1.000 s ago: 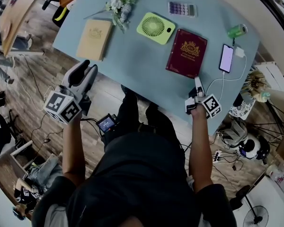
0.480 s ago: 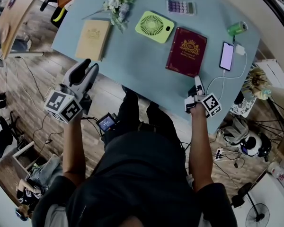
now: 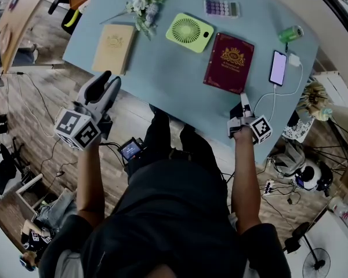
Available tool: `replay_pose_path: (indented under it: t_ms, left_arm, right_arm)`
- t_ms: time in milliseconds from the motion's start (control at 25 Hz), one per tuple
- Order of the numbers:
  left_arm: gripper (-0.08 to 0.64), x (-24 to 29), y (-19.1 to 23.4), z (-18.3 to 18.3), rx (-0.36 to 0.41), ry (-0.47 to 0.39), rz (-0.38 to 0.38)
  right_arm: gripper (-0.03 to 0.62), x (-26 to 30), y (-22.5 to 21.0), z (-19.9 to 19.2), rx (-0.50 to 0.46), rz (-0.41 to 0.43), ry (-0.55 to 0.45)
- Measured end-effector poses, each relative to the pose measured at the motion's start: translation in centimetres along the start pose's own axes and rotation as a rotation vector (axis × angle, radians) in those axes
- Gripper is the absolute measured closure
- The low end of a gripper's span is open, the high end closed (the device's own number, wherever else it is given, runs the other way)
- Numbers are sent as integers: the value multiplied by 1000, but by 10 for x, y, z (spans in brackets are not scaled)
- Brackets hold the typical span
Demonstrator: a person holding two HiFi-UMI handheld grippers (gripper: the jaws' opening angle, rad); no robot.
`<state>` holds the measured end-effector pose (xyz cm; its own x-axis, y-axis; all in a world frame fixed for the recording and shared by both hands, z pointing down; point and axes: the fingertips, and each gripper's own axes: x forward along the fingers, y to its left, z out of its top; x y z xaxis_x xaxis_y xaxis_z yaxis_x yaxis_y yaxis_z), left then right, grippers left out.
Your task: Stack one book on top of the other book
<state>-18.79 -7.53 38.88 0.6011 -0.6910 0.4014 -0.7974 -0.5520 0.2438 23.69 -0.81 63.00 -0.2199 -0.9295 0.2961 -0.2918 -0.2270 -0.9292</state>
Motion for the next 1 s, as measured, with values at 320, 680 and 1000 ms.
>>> replay_pose_path:
  t_ms: [320, 680, 1000]
  left_arm:
    - [360, 0, 2, -1, -1, 4, -1]
    - [360, 3, 2, -2, -2, 11, -6]
    - [360, 8, 3, -6, 10, 7, -28]
  right_arm:
    - [580, -1, -7, 2, 52, 22, -58]
    - [508, 1, -7, -7, -8, 5, -20]
    - [584, -10, 4, -5, 10, 25, -3]
